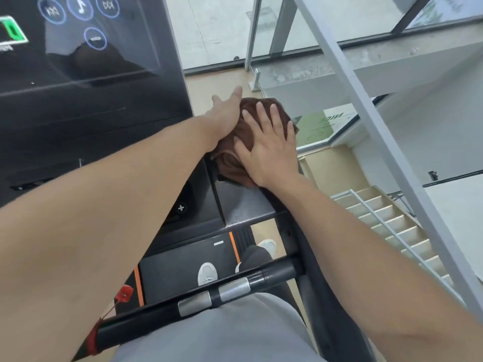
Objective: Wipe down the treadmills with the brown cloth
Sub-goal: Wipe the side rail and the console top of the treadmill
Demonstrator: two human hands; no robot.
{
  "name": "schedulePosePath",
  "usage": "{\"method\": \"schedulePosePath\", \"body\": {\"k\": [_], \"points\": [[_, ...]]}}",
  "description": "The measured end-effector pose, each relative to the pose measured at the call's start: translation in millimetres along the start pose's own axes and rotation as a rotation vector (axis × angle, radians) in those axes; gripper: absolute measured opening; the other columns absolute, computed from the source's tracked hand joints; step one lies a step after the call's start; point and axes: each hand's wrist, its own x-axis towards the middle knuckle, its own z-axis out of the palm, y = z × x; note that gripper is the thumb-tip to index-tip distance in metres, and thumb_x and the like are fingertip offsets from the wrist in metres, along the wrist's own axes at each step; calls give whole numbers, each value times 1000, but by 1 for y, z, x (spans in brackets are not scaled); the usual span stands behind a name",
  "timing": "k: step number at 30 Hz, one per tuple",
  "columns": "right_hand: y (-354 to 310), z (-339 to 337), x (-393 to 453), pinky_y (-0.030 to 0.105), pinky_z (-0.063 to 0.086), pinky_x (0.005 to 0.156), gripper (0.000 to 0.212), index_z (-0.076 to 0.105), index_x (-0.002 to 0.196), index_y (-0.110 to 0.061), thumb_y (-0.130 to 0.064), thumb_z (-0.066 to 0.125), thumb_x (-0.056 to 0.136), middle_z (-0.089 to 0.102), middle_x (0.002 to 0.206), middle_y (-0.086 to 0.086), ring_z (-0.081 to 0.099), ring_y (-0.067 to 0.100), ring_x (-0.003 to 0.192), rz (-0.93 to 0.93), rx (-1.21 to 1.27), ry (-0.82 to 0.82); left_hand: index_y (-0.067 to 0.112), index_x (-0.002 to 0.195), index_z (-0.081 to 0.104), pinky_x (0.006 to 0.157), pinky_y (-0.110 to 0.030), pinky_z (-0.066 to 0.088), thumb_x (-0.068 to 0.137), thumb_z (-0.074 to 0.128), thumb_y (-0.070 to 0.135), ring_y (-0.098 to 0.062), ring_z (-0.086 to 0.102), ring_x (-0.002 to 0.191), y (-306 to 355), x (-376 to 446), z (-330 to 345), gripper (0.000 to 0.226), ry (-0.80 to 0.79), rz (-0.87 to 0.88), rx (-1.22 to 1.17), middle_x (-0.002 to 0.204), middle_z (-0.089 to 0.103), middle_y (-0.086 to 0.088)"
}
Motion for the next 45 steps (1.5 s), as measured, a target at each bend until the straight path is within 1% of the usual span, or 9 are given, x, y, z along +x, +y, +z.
{"method": "schedulePosePath", "body": {"k": [3,6,9,14,20,27,33,41,45], "points": [[-3,-17,39,54,30,113,74,37,154,-35,-75,30,93,30,163,3,23,30,150,175,186,-56,30,161,-6,123,-51,20,73,16,90,-33,27,150,-4,-1,7,109,21,4,34,164,31,-11],[5,-31,66,47,43,100,68,55,135,-32,-77,40,86,56,138,2,52,29,127,209,338,-149,19,163,-2,120,-32,21,100,20,72,-22,43,137,-1,1,7,85,12,28,3,149,46,-2],[26,-37,55,35,48,101,47,57,126,-35,-56,62,84,64,124,-6,62,16,116,160,560,-159,19,164,1,124,-42,16,96,20,77,-29,28,150,1,-2,9,91,6,65,46,164,30,-7],[68,-31,-36,36,41,117,96,29,157,-44,-39,64,68,49,152,-6,53,7,133,169,780,-289,15,159,27,114,-40,24,95,13,79,-26,38,137,0,3,9,92,-120,101,131,154,41,-7],[35,-14,-91,50,11,128,76,43,151,-46,-48,46,75,12,172,-10,3,23,159,-12,295,-81,27,155,36,117,-52,22,54,10,107,-34,36,143,-5,11,9,131,-102,100,182,158,40,-8],[-8,-2,-88,53,5,128,74,40,155,-35,-50,49,83,23,170,-3,7,31,159,-300,109,-138,26,154,42,121,-55,16,62,5,100,-36,38,142,-9,2,13,123,26,157,319,154,46,-13],[44,-21,-160,52,35,117,86,10,163,-33,-54,50,90,3,173,1,18,34,155,146,26,-185,19,156,36,126,-47,-4,107,32,47,-25,7,157,-47,-35,62,57,218,742,545,167,26,-6],[72,-26,-265,46,52,96,111,14,156,-38,-81,49,59,56,137,2,62,31,111,625,116,-424,20,163,7,126,-54,1,107,15,50,-33,-3,157,-83,-66,105,64,204,891,964,170,1,-12],[62,-6,-267,45,57,88,101,32,147,-38,-82,65,62,61,126,-5,65,21,106,647,248,-136,16,163,5,126,-54,3,107,8,50,-33,0,157,-99,-74,114,66,253,924,1008,171,2,-11]]}}
